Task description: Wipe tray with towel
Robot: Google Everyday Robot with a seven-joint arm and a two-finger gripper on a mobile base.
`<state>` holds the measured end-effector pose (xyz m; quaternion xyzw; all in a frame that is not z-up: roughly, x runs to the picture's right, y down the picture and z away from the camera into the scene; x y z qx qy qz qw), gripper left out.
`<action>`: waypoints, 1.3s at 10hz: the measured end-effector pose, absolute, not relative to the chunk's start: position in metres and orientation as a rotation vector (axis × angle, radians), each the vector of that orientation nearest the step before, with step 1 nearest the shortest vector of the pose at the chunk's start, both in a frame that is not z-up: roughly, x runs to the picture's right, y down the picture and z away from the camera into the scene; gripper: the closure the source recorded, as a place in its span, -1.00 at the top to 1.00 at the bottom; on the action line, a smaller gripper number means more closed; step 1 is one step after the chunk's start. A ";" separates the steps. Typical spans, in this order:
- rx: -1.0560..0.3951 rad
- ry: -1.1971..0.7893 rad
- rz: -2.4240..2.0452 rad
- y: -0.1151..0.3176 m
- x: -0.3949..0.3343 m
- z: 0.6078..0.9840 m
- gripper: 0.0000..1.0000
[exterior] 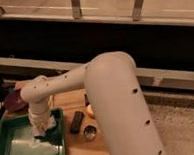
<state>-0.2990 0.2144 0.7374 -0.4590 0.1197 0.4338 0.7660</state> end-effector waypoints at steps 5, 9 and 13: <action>-1.070 0.227 0.826 0.258 -0.357 0.696 -1.00; -1.090 0.342 0.881 0.296 -0.311 0.667 -1.00; -1.043 0.423 0.999 0.280 -0.229 0.681 -1.00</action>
